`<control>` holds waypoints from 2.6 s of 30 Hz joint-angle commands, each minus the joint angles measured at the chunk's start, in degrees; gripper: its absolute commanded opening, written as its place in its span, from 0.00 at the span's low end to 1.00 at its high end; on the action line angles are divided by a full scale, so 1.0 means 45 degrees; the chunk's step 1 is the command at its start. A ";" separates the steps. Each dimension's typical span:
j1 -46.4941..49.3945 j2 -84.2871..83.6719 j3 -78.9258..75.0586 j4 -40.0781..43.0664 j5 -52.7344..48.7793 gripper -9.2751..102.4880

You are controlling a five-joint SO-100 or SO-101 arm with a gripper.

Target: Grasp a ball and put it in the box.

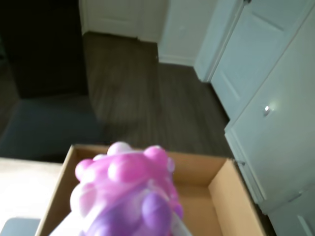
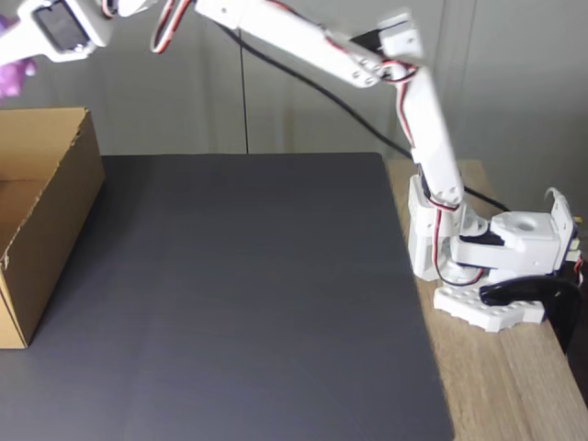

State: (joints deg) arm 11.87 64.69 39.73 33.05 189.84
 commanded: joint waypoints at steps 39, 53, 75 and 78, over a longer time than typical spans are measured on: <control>0.1016 -0.8125 -0.6660 -0.4922 0.0371 0.41; 0.1094 -0.7832 -0.6660 -0.4414 0.0547 0.48; 0.0801 -0.3750 -0.6660 0.4609 0.0996 0.08; 0.0801 -0.3105 -0.6660 0.5703 0.0801 0.08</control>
State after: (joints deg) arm 16.08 45.35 12.48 55.72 193.62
